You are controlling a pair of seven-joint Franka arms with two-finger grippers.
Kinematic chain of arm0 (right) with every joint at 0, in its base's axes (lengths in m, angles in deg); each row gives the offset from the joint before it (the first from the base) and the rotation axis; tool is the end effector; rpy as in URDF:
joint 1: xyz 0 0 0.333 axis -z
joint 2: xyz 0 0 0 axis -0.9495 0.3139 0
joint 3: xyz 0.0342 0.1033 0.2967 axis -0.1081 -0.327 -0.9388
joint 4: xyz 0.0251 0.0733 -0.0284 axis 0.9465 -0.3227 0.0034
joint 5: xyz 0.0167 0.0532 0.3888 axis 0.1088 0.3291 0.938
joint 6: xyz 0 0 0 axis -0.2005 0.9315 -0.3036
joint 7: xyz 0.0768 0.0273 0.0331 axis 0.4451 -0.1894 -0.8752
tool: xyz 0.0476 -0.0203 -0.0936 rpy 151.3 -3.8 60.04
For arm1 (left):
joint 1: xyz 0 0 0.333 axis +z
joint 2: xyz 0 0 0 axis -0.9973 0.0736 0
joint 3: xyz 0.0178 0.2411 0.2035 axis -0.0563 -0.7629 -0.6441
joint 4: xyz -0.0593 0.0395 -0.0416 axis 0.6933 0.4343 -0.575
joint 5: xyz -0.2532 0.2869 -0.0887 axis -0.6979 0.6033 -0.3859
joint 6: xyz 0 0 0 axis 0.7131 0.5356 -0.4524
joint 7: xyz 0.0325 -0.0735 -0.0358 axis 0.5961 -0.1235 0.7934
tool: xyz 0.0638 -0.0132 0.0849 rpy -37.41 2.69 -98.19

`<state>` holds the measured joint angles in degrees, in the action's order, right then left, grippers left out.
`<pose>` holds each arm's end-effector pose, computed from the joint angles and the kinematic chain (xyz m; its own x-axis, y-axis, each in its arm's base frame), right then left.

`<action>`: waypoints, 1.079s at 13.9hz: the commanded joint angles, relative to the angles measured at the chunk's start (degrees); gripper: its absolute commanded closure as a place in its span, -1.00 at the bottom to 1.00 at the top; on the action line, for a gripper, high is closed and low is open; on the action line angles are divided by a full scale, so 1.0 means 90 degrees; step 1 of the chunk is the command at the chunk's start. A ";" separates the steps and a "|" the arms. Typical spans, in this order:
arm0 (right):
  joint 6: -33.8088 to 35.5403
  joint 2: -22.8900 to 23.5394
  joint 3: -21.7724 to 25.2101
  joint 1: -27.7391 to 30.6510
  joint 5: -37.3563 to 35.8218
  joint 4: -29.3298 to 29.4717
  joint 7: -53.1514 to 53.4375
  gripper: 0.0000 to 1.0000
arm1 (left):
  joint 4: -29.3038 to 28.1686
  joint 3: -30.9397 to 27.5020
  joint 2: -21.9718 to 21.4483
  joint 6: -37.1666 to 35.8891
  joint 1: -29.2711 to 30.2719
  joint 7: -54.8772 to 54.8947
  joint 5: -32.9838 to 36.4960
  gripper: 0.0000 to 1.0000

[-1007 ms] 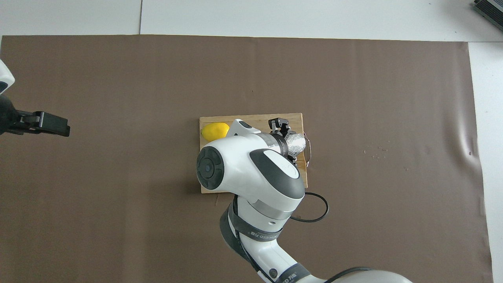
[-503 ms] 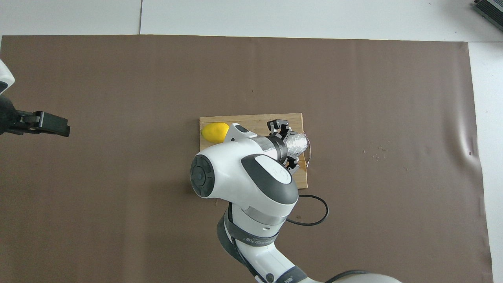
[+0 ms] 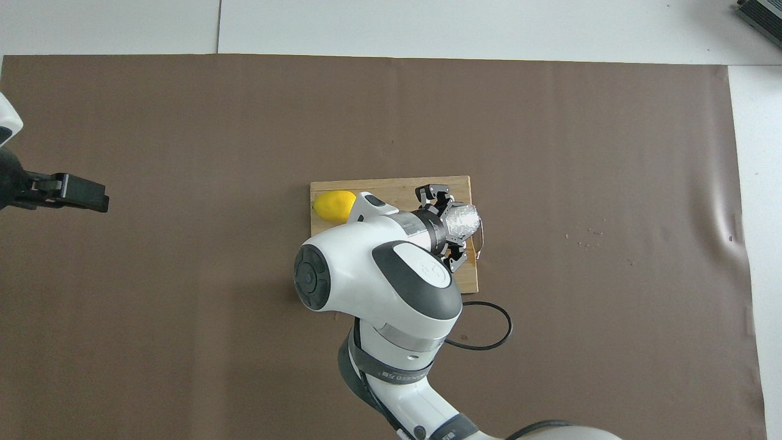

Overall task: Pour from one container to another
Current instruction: 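Tilt the glass with the right gripper above the metal cup to pour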

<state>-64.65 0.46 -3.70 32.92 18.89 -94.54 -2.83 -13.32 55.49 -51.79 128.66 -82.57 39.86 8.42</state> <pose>0.5151 0.3739 0.4027 -0.0752 0.7571 -0.6489 0.9547 0.2425 0.1723 0.5449 -0.0362 0.6167 0.9949 -0.1011 -0.0004 -0.1011 -0.9948 0.0095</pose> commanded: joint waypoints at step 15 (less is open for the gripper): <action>-0.0013 -0.0248 -0.0062 0.0276 0.0372 -0.0047 0.0072 1.00 | -0.0082 0.0042 -0.0064 0.0002 0.0054 0.0048 0.0076 -1.00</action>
<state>-64.61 -0.80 -3.67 33.93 20.02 -94.73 -1.37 -13.32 55.49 -51.79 128.66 -82.57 39.86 8.42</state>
